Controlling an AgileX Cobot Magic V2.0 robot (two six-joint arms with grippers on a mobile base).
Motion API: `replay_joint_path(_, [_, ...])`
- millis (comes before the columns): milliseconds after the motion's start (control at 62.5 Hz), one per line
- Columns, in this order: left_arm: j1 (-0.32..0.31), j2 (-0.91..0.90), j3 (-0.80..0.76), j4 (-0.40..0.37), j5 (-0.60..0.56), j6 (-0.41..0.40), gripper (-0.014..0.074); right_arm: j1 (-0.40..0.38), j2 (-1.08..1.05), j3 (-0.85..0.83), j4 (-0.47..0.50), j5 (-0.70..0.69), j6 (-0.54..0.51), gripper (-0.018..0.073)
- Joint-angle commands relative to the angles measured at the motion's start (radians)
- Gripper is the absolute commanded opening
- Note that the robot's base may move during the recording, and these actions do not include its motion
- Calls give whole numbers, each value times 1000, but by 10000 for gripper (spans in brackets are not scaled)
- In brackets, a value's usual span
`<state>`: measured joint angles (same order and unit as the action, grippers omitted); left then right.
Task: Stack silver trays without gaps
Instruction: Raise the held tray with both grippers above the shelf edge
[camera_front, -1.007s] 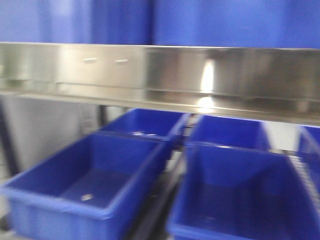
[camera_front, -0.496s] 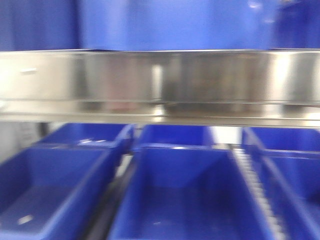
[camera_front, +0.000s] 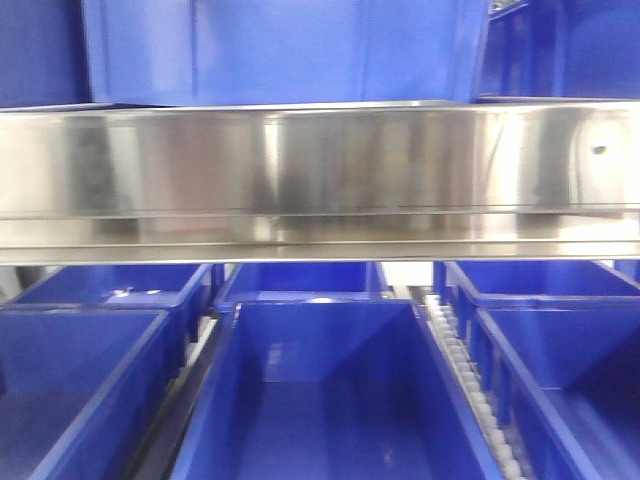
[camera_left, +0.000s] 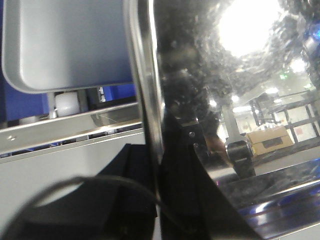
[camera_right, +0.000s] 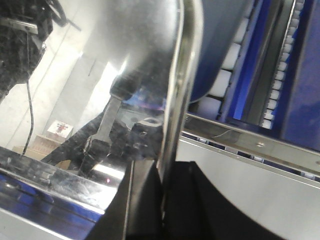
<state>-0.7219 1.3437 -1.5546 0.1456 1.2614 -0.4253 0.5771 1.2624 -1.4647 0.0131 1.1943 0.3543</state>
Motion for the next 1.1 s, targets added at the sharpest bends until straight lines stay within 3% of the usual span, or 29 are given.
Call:
replay_joint_path(0, [-10,-28,-26,-5,-36,11,-48,0,-26,-30,7,-81,-12,57])
replay_joint_path(480, [-10,-28,-26,-5,-36,11,-48,0,-26,-30,7,-81,-12,57])
replay_joint_path(640, [-10,-28,-26,-48,-36,11,-48,0,-26,-30,7,-81,-12,57])
replay_joint_path(1087, [-10,-28,-30,-26,-89,14,-48,0,-26,-34,13,-87,-12,57])
